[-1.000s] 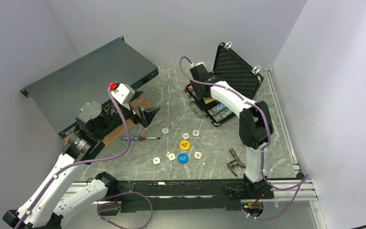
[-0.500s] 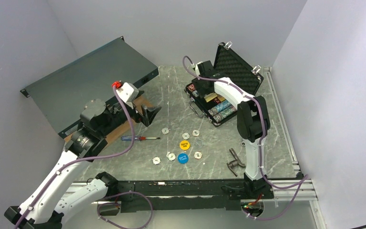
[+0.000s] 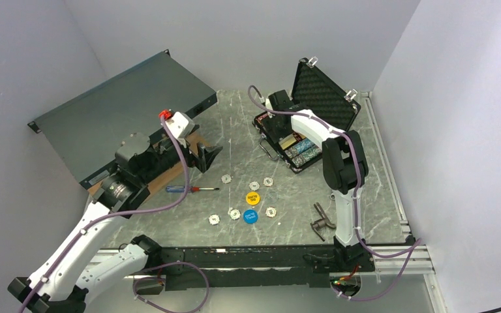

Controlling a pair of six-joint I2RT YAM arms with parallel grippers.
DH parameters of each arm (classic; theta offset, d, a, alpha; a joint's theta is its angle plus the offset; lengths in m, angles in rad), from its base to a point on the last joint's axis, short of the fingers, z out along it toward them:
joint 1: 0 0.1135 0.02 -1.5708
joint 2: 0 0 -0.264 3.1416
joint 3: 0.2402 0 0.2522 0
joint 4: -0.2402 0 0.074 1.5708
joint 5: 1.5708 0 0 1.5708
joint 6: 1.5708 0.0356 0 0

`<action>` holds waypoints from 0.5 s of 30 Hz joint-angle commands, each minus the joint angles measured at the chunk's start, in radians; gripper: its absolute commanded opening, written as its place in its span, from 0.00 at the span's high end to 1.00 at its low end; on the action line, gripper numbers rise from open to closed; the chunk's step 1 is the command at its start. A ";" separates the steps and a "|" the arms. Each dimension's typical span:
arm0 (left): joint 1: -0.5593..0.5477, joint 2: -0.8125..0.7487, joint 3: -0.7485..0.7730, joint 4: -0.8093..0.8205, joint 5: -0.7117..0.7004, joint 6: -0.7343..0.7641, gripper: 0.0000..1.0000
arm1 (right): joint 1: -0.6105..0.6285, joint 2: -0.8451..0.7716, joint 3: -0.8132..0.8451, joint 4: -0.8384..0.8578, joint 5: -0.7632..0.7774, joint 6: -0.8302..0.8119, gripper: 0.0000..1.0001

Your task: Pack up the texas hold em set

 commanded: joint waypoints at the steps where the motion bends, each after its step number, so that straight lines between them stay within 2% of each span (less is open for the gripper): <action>1: -0.004 0.014 0.025 0.019 0.020 0.006 0.01 | -0.001 -0.041 -0.013 -0.008 -0.044 -0.003 0.87; 5: -0.004 0.021 0.024 0.018 0.017 0.007 0.01 | -0.001 -0.032 -0.012 -0.025 -0.041 0.005 0.83; 11: -0.005 0.033 0.026 0.015 0.012 0.005 0.01 | -0.001 -0.042 -0.005 -0.050 -0.084 0.022 0.54; 13: -0.005 0.034 0.031 0.011 0.016 0.006 0.01 | -0.002 -0.053 -0.011 -0.051 -0.070 0.031 0.38; 15: -0.006 0.030 0.026 0.017 0.016 0.006 0.01 | -0.001 -0.065 -0.010 -0.054 -0.053 0.039 0.26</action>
